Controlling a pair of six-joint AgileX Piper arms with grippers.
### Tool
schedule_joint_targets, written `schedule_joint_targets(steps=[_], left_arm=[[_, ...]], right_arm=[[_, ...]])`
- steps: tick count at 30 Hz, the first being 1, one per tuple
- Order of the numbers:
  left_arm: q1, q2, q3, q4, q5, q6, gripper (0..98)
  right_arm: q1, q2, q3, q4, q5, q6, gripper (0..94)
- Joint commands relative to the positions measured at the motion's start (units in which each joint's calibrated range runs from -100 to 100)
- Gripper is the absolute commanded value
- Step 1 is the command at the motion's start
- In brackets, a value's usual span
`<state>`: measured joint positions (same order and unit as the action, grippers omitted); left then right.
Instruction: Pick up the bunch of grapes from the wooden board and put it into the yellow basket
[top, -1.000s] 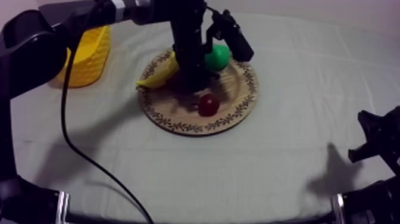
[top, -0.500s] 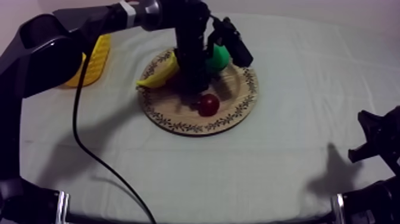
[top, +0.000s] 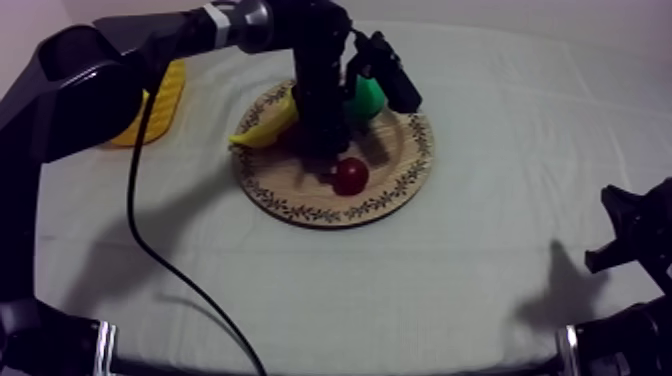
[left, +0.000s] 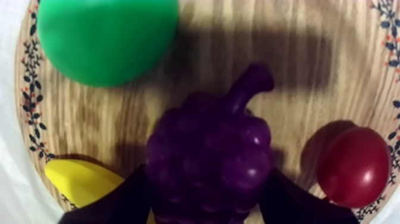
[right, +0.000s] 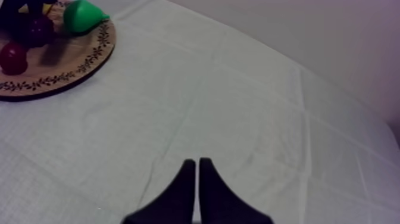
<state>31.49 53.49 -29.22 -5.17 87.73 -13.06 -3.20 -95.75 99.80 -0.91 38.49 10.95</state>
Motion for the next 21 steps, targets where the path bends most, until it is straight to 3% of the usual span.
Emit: schedule_joint_targets(steps=[1, 12, 21], left_arm=[[0.03, -0.65, 0.38, -0.03, -0.19, -0.01, 48.1], [1.06, -10.37, 6.43, -0.57, -2.40, 0.20, 46.6], [2.30, -19.91, 8.89, -0.80, 0.81, 0.63, 47.1]], right_arm=[[-0.02, -0.01, -0.02, 0.00, -0.03, 0.01, 0.3], [-0.02, -0.01, -0.02, 0.00, -0.03, 0.01, 0.3], [-0.02, -0.01, -0.02, 0.00, -0.03, 0.01, 0.3]])
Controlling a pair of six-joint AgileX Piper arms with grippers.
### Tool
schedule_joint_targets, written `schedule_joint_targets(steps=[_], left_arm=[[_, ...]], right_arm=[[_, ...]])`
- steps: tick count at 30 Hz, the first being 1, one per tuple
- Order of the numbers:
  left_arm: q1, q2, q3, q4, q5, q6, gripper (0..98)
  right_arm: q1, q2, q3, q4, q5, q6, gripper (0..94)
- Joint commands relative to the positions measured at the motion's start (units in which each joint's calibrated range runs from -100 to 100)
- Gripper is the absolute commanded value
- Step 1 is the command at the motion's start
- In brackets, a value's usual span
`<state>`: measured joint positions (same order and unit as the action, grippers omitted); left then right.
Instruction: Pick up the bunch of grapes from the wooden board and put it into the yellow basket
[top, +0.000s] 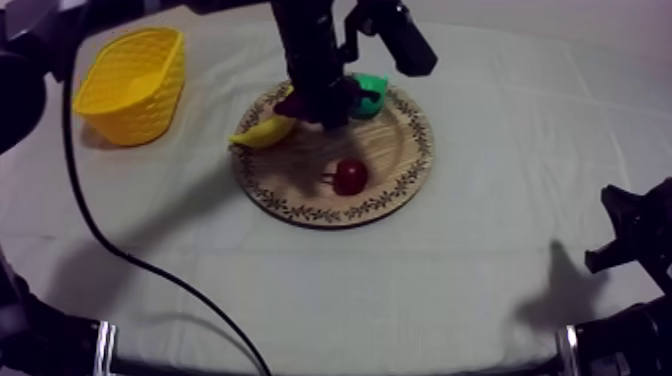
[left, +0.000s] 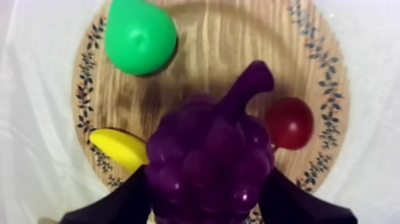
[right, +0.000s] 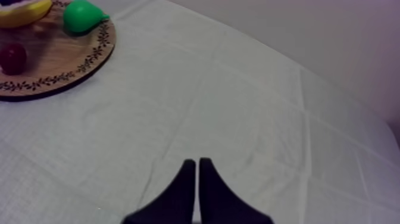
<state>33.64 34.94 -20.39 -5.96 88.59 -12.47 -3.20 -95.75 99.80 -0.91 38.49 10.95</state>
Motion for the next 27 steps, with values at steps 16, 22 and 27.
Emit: schedule_joint_targets(steps=[16, 22, 27], left_arm=[[0.66, -9.83, 0.03, 0.07, 3.98, 0.73, 47.6], [-2.59, -10.46, -0.08, 0.14, 4.63, 1.17, 47.5], [-6.71, -10.98, -0.13, 0.78, 4.81, 1.37, 46.7]], right_arm=[[-0.02, -0.01, -0.02, 0.00, -0.03, 0.01, 0.3], [-0.02, -0.01, -0.02, 0.00, -0.03, 0.01, 0.3], [-0.02, -0.01, -0.02, 0.00, -0.03, 0.01, 0.3]])
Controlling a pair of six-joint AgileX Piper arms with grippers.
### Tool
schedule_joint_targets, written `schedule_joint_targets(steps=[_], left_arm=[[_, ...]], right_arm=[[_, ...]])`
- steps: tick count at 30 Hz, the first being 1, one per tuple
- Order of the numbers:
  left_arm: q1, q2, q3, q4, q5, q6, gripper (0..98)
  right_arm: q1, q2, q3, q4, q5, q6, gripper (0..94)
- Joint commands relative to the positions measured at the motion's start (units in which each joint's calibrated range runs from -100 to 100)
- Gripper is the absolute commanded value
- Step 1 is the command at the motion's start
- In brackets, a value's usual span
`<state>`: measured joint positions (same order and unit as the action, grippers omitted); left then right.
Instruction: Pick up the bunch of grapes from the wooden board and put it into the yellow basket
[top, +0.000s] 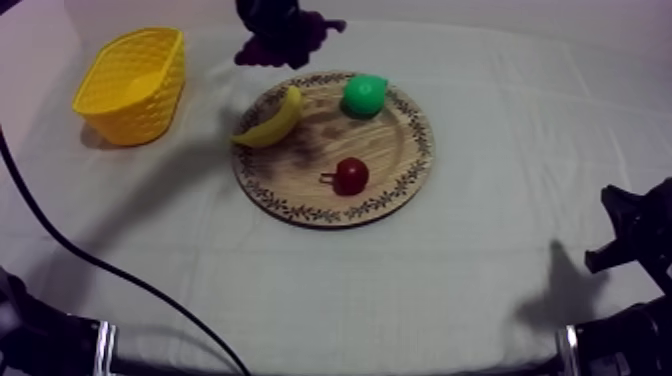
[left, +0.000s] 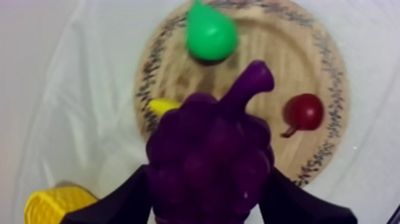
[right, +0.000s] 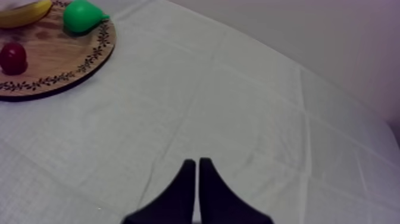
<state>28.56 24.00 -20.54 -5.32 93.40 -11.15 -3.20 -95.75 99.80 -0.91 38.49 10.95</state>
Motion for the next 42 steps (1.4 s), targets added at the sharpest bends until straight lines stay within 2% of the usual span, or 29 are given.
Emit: schedule_joint_targets(steps=[1, 11, 26, 33, 42], left_arm=[[-2.55, -0.15, 0.01, 0.34, 0.02, 0.07, 46.5], [-11.44, -1.03, -0.19, 1.52, 0.05, 1.14, 45.0], [-22.42, -2.10, 1.43, 2.55, 0.10, 3.80, 42.7], [-25.64, -1.92, 1.52, 3.05, 0.18, 4.85, 42.5], [-27.23, -0.91, 0.61, 3.93, 1.22, 6.87, 41.5]], right_arm=[[-0.02, -0.01, -0.02, 0.00, -0.03, 0.01, 0.3], [-0.02, -0.01, -0.02, 0.00, -0.03, 0.01, 0.3], [-0.02, -0.01, -0.02, 0.00, -0.03, 0.01, 0.3], [-0.02, -0.01, -0.02, 0.00, -0.03, 0.01, 0.3], [-0.02, -0.01, -0.02, 0.00, -0.03, 0.01, 0.3]])
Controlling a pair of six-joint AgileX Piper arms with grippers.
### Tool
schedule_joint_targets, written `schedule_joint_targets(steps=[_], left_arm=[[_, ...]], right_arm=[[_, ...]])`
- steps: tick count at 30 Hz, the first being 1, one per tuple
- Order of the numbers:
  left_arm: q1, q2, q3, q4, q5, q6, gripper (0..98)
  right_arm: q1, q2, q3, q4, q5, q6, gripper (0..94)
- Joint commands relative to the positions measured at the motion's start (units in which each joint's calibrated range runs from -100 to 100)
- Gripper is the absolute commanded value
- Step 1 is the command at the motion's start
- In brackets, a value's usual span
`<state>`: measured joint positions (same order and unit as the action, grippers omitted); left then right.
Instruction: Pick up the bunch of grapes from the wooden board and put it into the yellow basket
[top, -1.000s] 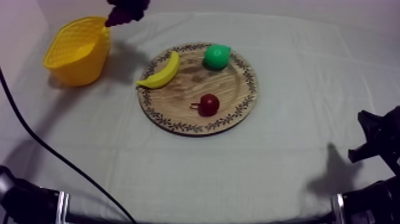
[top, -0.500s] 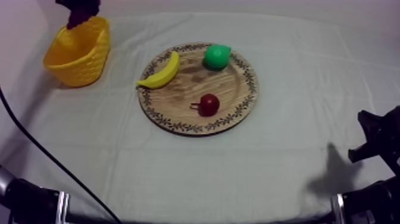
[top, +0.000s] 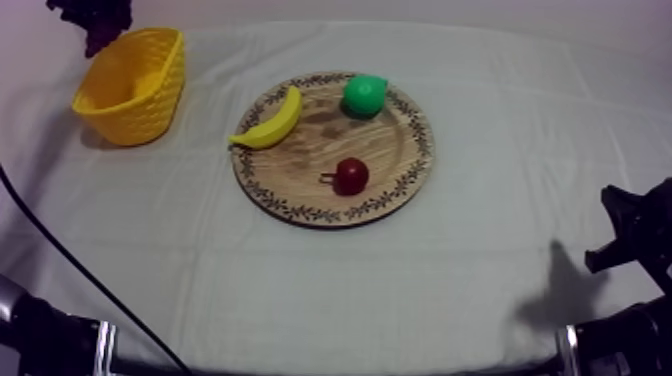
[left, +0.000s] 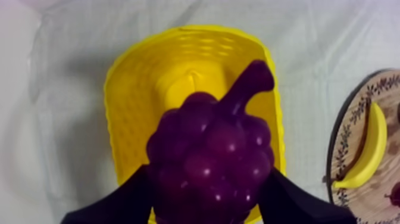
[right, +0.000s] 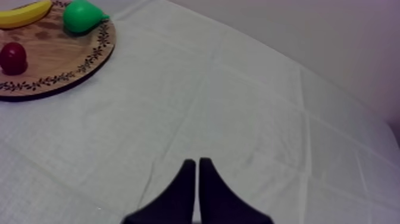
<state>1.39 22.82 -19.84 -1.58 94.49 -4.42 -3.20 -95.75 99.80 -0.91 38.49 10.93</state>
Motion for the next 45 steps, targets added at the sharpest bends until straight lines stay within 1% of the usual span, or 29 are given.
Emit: schedule_joint_targets(steps=[1, 6, 11, 19, 22, 29, 33, 38, 45], left_arm=[[-0.12, 0.64, -0.21, 0.38, 0.16, 0.30, 41.5], [-0.50, 3.98, -0.46, 1.29, 0.23, 1.04, 41.5], [-1.04, 8.16, -0.11, 2.32, -0.39, 1.03, 41.6], [-1.75, 13.12, 0.49, 2.67, -1.76, 0.99, 43.3], [-2.13, 14.29, 0.52, 2.79, -1.88, 1.03, 47.7], [-2.60, 14.86, 1.22, 3.11, -1.94, 0.96, 65.9], [-2.70, 13.91, 2.06, 3.24, -1.90, 1.25, 73.6], [-2.67, 11.90, 3.01, 3.49, -1.65, 1.48, 78.9], [-2.65, 8.35, 5.53, 3.80, -1.34, 1.65, 80.7]], right_arm=[[-0.02, -0.01, -0.02, 0.00, -0.03, 0.03, 0.3], [-0.02, -0.01, -0.02, 0.00, -0.03, 0.03, 0.3], [-0.02, -0.01, -0.02, 0.00, -0.03, 0.03, 0.3], [-0.02, -0.01, -0.02, 0.00, -0.03, 0.03, 0.3], [-0.02, -0.01, -0.02, 0.00, -0.03, 0.03, 0.3], [-0.02, -0.01, -0.02, 0.00, -0.03, 0.03, 0.3], [-0.02, -0.01, -0.02, 0.00, -0.03, 0.03, 0.3], [-0.02, -0.01, -0.02, 0.00, -0.03, 0.03, 0.3], [-0.02, -0.01, -0.02, 0.00, -0.03, 0.03, 0.3]])
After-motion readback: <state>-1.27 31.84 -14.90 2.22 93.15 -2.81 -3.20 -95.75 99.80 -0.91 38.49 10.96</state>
